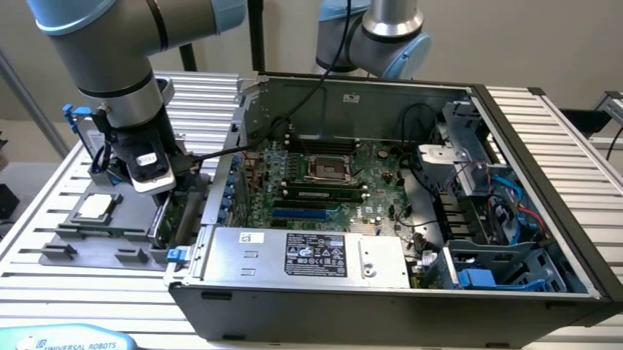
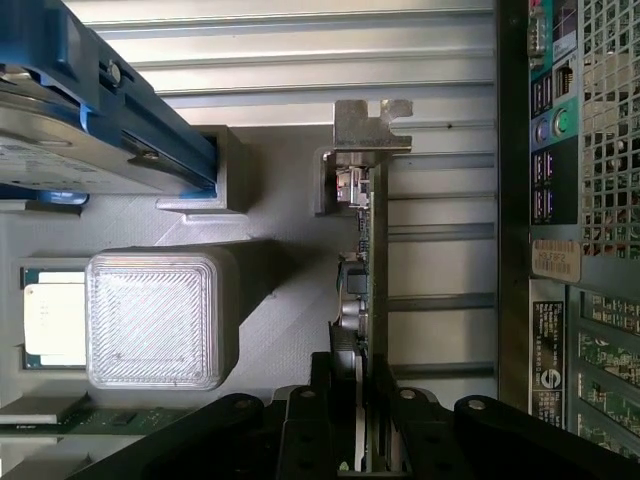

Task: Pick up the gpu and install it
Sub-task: 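Pick up the gpu and move the gpu toward the slot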

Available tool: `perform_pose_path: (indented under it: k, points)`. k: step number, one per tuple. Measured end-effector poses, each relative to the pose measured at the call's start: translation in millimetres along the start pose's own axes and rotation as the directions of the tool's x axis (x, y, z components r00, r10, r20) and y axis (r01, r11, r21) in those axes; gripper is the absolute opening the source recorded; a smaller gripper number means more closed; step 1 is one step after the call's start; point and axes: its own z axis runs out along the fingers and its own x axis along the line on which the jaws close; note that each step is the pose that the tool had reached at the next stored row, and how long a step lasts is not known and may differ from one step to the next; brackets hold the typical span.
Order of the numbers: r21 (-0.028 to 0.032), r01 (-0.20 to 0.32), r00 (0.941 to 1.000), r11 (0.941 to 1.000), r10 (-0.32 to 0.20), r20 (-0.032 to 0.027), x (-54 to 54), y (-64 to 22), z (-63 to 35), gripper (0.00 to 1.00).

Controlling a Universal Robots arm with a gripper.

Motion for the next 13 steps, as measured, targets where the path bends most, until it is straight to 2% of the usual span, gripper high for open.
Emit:
perform_pose_path:
  k: [5,9,13]
  points:
    - [0.0000,0.000,1.0000,1.0000,0.000,0.0000,0.0,0.1,-3.7,0.27]
    - [-0.0001,0.000,1.0000,1.0000,0.000,0.0000,0.1,0.6,-14.6,0.27]
    - [0.0000,0.000,1.0000,1.0000,0.000,0.0000,0.1,1.1,-29.7,0.27]
